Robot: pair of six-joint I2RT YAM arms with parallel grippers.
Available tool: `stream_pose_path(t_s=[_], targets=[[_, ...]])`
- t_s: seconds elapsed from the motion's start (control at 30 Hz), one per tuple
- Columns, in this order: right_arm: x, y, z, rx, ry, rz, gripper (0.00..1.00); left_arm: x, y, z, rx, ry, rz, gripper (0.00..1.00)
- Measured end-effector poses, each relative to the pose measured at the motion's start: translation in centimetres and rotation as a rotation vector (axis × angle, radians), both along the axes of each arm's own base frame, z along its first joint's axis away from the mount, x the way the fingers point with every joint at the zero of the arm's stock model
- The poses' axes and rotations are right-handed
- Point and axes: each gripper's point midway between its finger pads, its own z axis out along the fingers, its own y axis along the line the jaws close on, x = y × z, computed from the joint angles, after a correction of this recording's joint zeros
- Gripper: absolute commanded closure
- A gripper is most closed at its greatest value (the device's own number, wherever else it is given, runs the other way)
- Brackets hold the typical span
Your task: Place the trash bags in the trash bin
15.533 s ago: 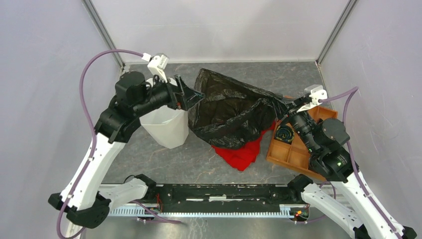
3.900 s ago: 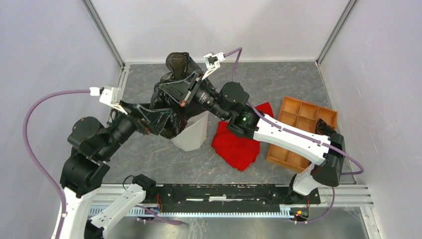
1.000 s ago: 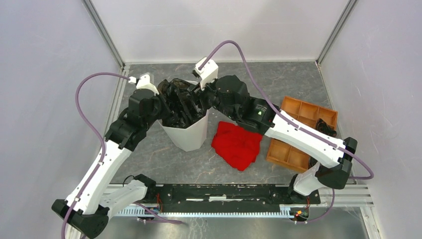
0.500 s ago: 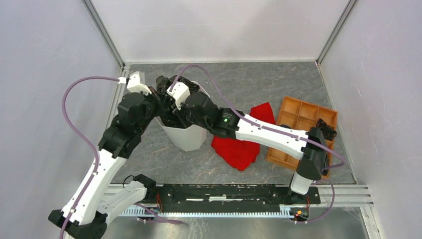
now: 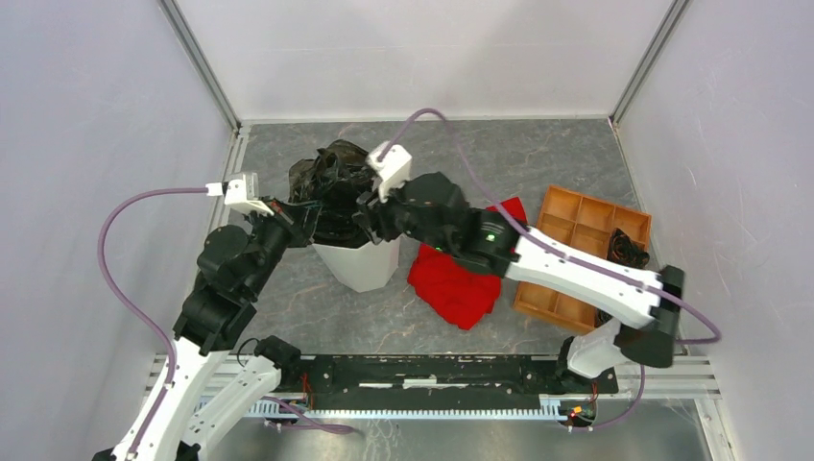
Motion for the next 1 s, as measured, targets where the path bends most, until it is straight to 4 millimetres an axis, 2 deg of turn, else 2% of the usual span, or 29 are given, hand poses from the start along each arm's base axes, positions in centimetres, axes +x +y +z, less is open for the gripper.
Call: stream_pose_path(t_s=[0.07, 0.13, 0.23, 0.33, 0.43, 0.57, 0.63, 0.7, 0.73, 0.77, 0.9, 1.0], targets=[[-0.7, -1.3, 2.6, 0.084, 0.005, -0.015, 0.29, 0.0, -0.1, 0.0, 0.003, -0.003, -0.004, 0.98], [-1.5, -2.4, 5.4, 0.199, 0.020, -0.026, 0.24, 0.0, -0.1, 0.1, 0.002, -0.006, -0.010, 0.98], [-2.6, -3.2, 8.5, 0.375, 0.066, -0.025, 0.26, -0.2, -0.3, 0.1, 0.001, -0.008, -0.019, 0.98], [-3.2, -1.8, 10.2, 0.512, 0.138, 0.005, 0.27, -0.2, -0.3, 0.2, 0.000, -0.010, -0.022, 0.98], [-3.2, 0.7, 9.9, 0.580, 0.230, 0.033, 0.37, -0.3, -0.4, 0.2, 0.000, -0.010, -0.027, 0.98], [-2.7, 3.9, 7.2, 0.603, 0.359, 0.034, 0.38, -0.3, -0.4, 0.2, -0.001, -0.010, -0.029, 0.98], [-2.4, 4.6, 5.9, 0.599, 0.397, 0.015, 0.40, -0.3, -0.4, 0.2, -0.001, -0.011, -0.032, 0.98], [-2.0, 5.0, 5.1, 0.600, 0.418, -0.009, 0.50, -0.4, -0.5, 0.3, -0.002, -0.013, -0.038, 0.98], [-1.7, 5.0, 5.0, 0.604, 0.422, -0.022, 0.55, -0.5, -0.6, 0.3, -0.003, -0.014, -0.042, 0.98], [-1.6, 5.0, 4.9, 0.609, 0.424, -0.031, 0.56, -0.5, -0.6, 0.3, -0.004, -0.015, -0.045, 0.98], [-1.1, 5.3, 5.9, 0.662, 0.430, -0.050, 0.52, -0.7, -0.5, 0.5, -0.007, -0.022, -0.045, 0.98], [-0.7, 5.7, 6.9, 0.699, 0.425, -0.053, 0.53, -0.9, -0.4, 0.7, -0.010, -0.028, -0.044, 0.98]])
